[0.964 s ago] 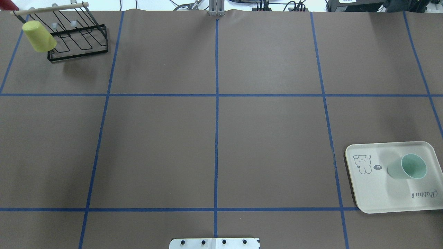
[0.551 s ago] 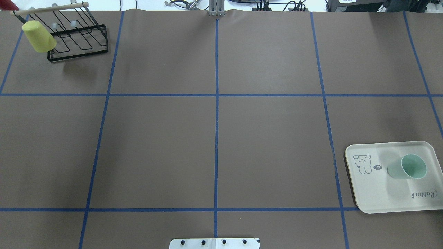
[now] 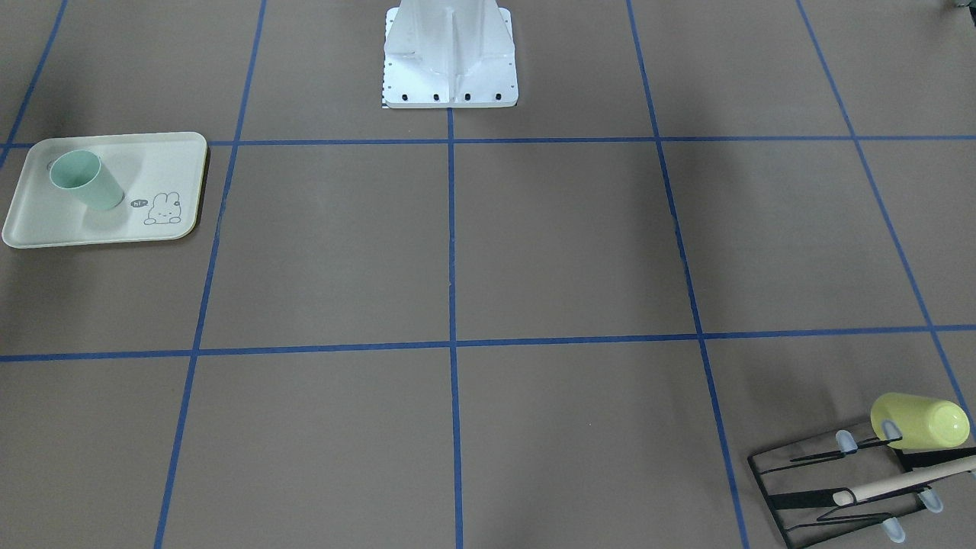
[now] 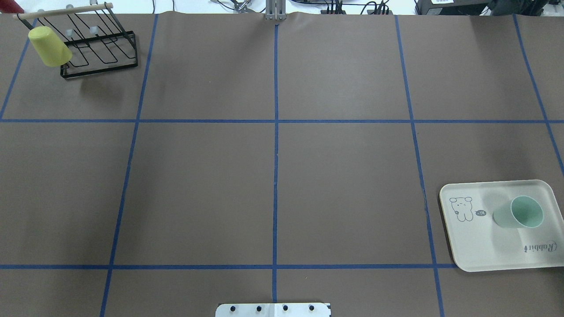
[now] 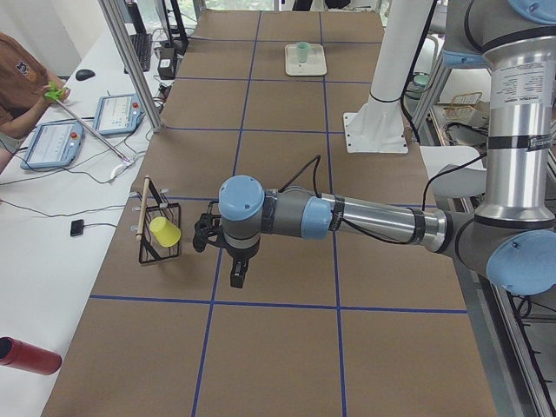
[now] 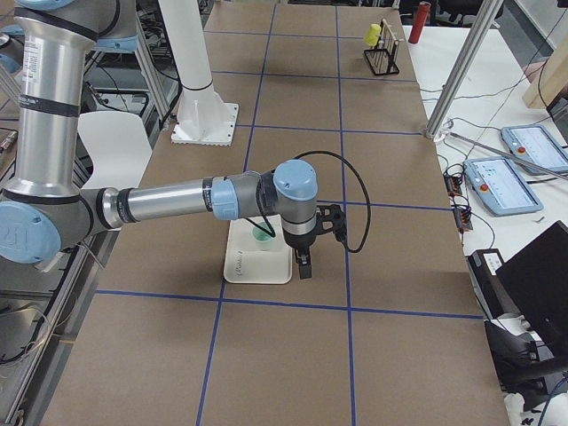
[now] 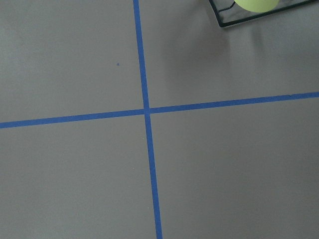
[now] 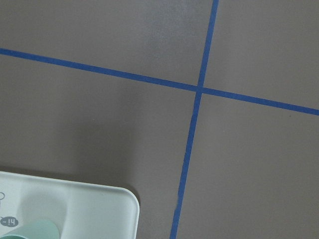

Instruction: Left arm grabs green cup and hands to right arm on tray

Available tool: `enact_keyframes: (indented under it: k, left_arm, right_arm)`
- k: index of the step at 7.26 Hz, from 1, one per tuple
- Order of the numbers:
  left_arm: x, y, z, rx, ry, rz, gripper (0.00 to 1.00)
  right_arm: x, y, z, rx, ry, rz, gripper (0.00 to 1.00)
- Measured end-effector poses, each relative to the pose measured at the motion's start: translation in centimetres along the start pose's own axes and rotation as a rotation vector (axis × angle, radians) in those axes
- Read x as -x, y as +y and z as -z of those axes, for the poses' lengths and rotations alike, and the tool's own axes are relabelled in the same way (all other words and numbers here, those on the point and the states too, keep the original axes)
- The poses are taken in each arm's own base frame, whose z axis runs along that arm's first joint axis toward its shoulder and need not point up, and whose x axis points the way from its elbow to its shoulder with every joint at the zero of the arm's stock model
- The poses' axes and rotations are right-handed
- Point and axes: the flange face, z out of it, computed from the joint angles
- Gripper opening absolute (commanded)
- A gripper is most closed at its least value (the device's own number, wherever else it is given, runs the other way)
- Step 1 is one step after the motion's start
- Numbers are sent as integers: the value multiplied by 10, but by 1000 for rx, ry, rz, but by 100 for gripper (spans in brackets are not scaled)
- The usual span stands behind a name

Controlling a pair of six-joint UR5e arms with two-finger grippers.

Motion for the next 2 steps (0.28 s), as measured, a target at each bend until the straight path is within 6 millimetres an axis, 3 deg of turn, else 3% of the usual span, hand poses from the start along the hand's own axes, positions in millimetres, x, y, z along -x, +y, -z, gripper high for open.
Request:
enact_keyframes:
  k: [2]
  left_arm:
    - [1,2,-1,2,1,4,100]
  right_arm:
    - [0,-2,0,-2,3,2,100]
